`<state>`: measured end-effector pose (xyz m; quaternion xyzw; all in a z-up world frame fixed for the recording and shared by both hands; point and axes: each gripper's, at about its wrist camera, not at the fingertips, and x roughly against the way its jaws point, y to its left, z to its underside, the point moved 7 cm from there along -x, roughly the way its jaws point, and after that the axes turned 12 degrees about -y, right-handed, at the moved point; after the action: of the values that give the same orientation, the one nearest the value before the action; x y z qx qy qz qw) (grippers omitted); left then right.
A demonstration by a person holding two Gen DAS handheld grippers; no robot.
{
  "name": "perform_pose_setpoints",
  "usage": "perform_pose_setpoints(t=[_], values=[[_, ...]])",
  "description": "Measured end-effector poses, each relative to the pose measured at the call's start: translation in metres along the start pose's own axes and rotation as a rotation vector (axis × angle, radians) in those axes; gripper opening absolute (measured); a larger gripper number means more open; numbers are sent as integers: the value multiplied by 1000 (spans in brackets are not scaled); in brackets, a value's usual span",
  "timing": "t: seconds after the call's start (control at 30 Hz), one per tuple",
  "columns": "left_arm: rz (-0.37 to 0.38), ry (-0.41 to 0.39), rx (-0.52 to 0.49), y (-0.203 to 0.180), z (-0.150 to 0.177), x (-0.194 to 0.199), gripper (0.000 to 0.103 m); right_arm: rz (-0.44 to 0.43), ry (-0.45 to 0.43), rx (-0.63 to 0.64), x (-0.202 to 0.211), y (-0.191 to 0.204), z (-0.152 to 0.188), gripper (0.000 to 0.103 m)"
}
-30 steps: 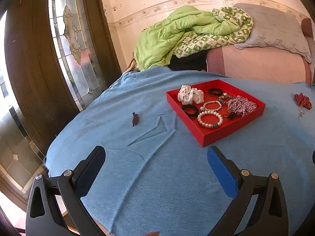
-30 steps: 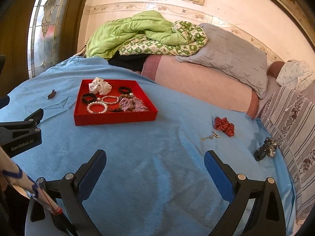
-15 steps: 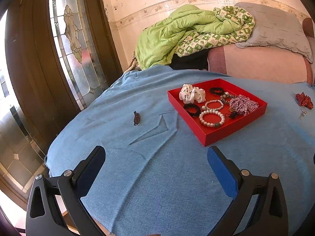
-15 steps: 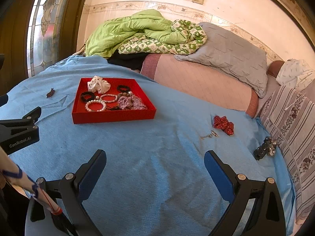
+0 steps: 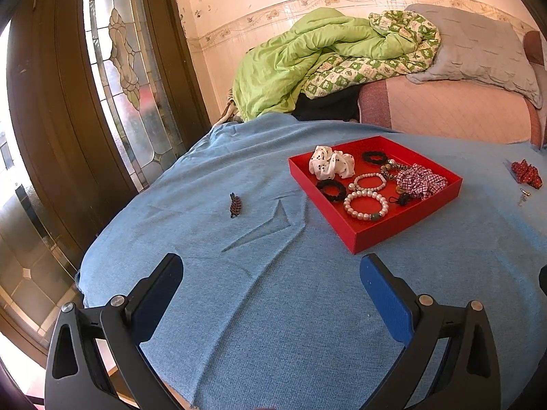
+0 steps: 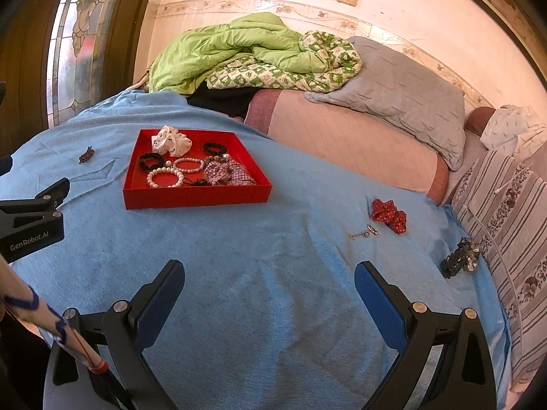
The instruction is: Organize jewelry
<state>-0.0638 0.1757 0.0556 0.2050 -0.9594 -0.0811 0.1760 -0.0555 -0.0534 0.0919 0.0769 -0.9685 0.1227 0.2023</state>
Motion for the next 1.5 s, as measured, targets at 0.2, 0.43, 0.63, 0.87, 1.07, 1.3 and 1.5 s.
perform_pose_setpoints(t=[0.2,0.43,0.63,0.87,1.07,1.3,1.5], values=[[3,4,-2,-1,1,0,103,0,6,1,-1,2,1,101],[2,4,-1,-1,1,0,103,0,6,1,-1,1,1,101],[7,9,-6,0,5,-3,103,0,6,2,-1,1,1,101],[7,15,-4,0,6,-5,103,1,7,2,-2,1,1,101],[11,18,-5,0,7,-7,103,-1,7,2,-2,1,0,101],[13,18,-6,1,7,-7,103,-1,7,3,-2,1,1,101],[13,19,-6,1,7,-7,103,-1,8,4,-2,1,1,101]])
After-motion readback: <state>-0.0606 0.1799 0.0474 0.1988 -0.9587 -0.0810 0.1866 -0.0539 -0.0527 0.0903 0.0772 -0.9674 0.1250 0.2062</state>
